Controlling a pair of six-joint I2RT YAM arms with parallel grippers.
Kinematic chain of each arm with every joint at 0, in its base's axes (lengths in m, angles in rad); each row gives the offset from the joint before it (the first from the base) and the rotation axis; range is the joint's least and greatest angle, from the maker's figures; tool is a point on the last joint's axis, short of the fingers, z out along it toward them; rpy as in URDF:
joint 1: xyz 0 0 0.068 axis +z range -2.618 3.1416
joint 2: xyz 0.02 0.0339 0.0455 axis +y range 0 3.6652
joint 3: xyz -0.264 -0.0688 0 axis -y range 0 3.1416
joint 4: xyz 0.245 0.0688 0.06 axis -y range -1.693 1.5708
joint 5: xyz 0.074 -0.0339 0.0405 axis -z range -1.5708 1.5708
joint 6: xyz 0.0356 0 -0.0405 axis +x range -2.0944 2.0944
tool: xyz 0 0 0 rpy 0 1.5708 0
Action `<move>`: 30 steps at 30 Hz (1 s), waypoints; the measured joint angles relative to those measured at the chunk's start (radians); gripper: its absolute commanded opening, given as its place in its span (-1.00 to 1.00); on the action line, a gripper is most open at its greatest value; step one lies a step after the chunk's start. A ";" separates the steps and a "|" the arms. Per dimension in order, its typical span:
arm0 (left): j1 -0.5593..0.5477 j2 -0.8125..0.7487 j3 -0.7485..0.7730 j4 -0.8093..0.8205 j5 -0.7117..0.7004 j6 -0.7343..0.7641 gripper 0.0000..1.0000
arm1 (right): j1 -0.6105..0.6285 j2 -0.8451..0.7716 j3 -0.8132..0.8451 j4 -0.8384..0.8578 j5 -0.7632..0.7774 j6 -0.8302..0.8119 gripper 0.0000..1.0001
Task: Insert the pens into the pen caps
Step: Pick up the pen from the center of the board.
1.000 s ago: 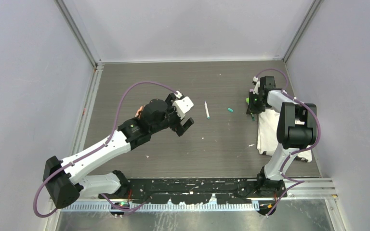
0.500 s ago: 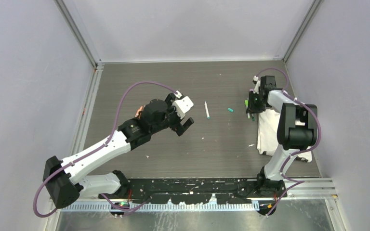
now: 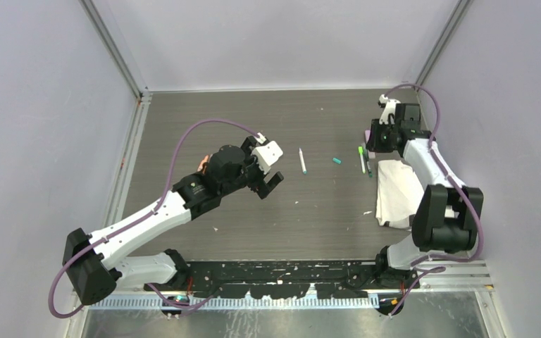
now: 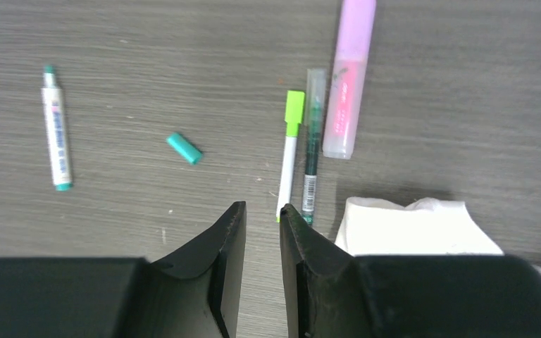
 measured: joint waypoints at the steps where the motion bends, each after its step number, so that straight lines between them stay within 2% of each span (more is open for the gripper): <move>1: 0.000 0.000 0.000 0.000 0.000 0.000 0.78 | 0.000 -0.032 -0.006 0.005 -0.017 -0.009 -0.39; 7: 0.000 0.000 -0.005 0.000 -0.002 0.000 0.78 | 0.000 -0.157 -0.009 0.024 -0.147 -0.052 -0.39; 9: 0.000 0.000 -0.006 0.000 -0.005 0.000 0.78 | 0.000 -0.178 -0.004 0.024 -0.213 -0.064 -0.03; 10: 0.000 0.000 -0.006 0.000 -0.008 0.001 0.78 | 0.000 -0.181 0.001 0.023 -0.244 -0.068 0.10; 15: 0.000 0.000 -0.007 0.000 -0.019 0.005 0.78 | 0.019 -0.151 0.105 -0.054 -0.488 -0.163 0.15; 18: 0.000 0.000 -0.007 0.000 -0.026 0.009 0.79 | 0.090 -0.128 0.148 -0.063 -0.555 -0.205 0.22; 24: 0.000 0.000 -0.013 0.000 -0.037 0.025 0.79 | 0.255 -0.100 0.069 0.024 -0.562 -0.160 0.21; 30: 0.000 0.002 -0.014 0.000 -0.044 0.029 0.79 | 0.306 0.052 0.084 0.023 -0.392 -0.046 0.14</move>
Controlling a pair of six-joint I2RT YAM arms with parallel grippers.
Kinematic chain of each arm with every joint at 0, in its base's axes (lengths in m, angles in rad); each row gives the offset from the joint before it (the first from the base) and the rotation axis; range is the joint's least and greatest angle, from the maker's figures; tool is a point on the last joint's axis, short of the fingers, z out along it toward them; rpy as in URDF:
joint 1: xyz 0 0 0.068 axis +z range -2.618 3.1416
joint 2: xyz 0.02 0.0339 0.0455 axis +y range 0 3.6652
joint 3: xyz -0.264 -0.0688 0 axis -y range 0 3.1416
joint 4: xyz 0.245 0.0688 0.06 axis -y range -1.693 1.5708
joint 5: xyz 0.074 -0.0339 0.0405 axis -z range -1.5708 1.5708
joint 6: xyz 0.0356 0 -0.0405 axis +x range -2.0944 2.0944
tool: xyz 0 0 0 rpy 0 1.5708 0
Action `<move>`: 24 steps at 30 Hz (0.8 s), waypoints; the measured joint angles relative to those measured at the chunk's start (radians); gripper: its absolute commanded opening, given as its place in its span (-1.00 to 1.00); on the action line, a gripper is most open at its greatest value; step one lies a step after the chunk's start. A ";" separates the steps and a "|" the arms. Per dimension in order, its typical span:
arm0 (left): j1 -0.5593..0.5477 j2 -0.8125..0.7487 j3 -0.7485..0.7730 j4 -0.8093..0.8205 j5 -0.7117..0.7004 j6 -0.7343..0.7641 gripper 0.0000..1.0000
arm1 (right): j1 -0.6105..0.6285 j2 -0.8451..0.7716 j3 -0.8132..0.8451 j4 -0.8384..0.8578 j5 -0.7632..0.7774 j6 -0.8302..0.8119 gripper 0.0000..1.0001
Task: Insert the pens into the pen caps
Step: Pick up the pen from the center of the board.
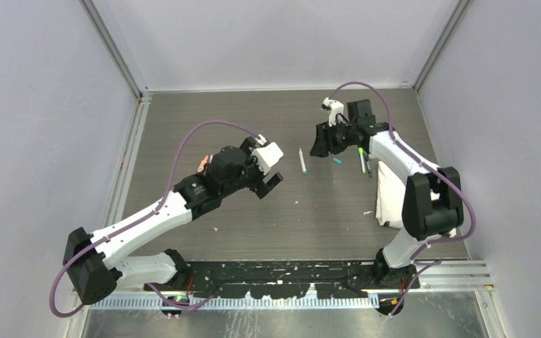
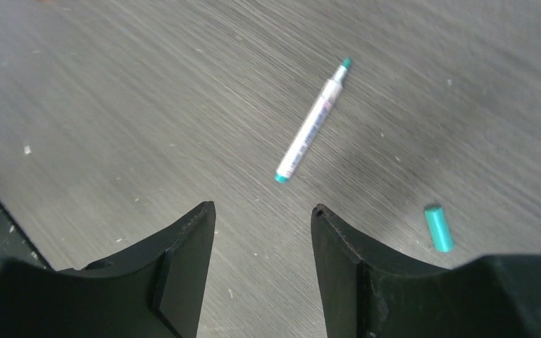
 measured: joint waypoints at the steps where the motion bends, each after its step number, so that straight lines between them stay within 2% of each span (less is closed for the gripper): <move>1: 0.000 0.002 0.000 0.000 -0.002 0.001 0.79 | 0.008 0.026 0.004 -0.004 0.039 0.023 0.12; 8: 0.000 0.021 0.000 0.000 -0.009 0.006 0.79 | 0.114 0.184 0.097 -0.060 0.280 0.154 0.05; 13: 0.000 0.034 -0.002 0.000 -0.009 0.008 0.79 | 0.195 0.263 0.150 -0.083 0.408 0.185 -0.09; 24: 0.000 0.038 -0.002 0.000 -0.009 0.018 0.79 | 0.245 0.394 0.227 -0.129 0.550 0.180 -0.28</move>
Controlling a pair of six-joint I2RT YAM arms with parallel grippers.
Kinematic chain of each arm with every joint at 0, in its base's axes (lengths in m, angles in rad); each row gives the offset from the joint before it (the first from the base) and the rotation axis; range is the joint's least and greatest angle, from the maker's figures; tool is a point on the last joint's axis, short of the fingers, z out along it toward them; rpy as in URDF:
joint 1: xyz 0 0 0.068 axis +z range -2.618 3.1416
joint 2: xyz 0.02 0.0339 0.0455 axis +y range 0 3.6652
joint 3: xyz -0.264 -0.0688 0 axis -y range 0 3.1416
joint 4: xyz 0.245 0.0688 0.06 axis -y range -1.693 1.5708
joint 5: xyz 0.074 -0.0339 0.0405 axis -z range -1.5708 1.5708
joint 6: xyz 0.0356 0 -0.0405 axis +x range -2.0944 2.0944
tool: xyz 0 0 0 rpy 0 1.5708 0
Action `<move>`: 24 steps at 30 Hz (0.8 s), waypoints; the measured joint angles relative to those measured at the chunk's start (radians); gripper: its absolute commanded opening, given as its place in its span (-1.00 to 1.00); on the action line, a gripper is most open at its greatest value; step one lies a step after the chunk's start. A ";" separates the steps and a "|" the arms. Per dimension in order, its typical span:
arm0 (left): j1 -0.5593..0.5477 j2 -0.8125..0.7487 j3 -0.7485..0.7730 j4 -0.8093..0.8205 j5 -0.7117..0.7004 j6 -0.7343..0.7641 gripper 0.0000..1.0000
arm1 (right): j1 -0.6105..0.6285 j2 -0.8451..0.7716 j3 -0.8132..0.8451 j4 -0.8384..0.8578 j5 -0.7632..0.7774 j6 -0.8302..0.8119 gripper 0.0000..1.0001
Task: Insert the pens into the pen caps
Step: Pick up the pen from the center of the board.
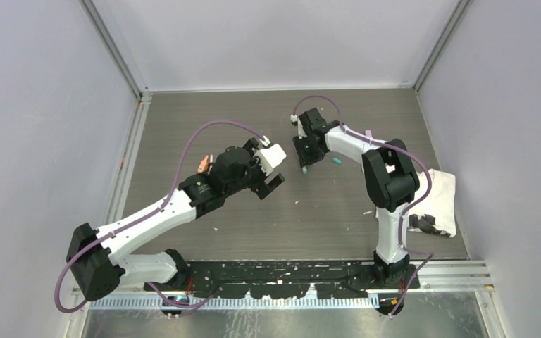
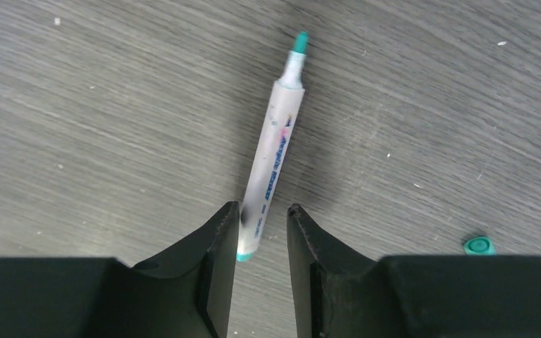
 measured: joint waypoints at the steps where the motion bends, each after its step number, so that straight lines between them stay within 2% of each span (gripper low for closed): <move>1: 0.000 0.000 0.000 0.000 0.000 0.001 0.79 | 0.000 0.008 0.004 -0.002 0.003 -0.001 -0.33; 12: 0.000 0.000 0.000 0.000 0.000 0.002 0.79 | 0.000 0.043 0.036 -0.041 0.045 -0.031 -0.60; 20: 0.000 0.000 0.000 0.000 0.000 0.002 0.79 | 0.006 0.056 0.059 -0.065 0.064 -0.079 -0.97; 24: 0.000 0.000 0.000 0.000 -0.002 0.002 0.78 | 0.002 0.053 0.059 -0.066 0.057 -0.085 -0.98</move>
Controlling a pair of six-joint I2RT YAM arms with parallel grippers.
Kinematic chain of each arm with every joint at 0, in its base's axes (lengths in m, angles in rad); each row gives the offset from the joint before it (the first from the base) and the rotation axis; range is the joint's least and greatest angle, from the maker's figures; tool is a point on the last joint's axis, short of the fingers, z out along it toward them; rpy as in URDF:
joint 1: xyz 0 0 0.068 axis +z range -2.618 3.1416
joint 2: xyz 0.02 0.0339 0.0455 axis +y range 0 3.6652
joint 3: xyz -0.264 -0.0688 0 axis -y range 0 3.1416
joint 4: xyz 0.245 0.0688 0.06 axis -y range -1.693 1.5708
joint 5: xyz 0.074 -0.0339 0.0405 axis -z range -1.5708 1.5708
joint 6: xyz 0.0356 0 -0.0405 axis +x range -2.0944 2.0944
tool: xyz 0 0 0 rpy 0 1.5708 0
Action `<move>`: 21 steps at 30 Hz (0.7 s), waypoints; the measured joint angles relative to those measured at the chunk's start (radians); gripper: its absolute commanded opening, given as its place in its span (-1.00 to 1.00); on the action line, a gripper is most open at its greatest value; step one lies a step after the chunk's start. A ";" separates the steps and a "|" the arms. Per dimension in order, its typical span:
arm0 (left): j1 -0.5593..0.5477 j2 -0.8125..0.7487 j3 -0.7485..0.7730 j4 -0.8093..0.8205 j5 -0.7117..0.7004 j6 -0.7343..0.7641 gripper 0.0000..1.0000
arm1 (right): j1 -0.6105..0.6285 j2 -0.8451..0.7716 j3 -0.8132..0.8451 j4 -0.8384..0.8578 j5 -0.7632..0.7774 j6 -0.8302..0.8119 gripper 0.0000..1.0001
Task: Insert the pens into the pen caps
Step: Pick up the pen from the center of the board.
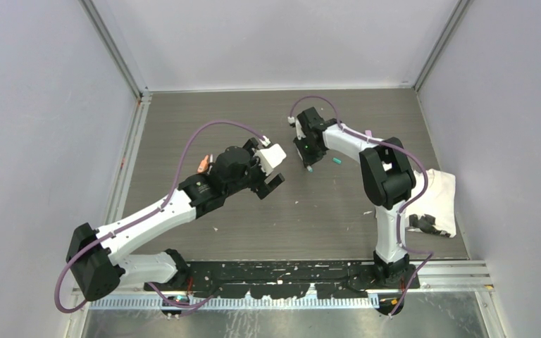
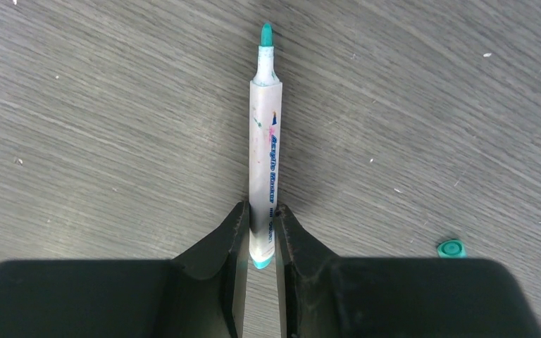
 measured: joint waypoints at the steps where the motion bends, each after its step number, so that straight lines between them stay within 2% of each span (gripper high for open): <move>1: 0.000 0.000 0.000 0.000 -0.002 0.000 0.78 | -0.005 -0.002 -0.001 0.000 -0.009 0.000 -0.98; 7: 0.000 -0.002 0.000 -0.002 -0.006 -0.034 0.76 | -0.090 -0.080 -0.064 0.004 -0.143 0.014 -0.98; 10: 0.005 -0.005 0.000 0.000 -0.002 -0.097 0.77 | -0.132 -0.144 -0.096 0.010 -0.211 0.035 -0.98; 13: 0.018 -0.009 0.000 0.027 0.045 -0.233 0.81 | -0.153 -0.196 -0.111 0.029 -0.280 0.052 -0.98; 16: 0.031 -0.023 -0.026 0.121 0.090 -0.400 0.86 | -0.155 -0.238 -0.135 0.058 -0.360 0.066 -0.98; 21: 0.069 -0.097 -0.224 0.414 0.106 -0.761 0.99 | -0.159 -0.330 -0.196 0.104 -0.516 0.101 -0.98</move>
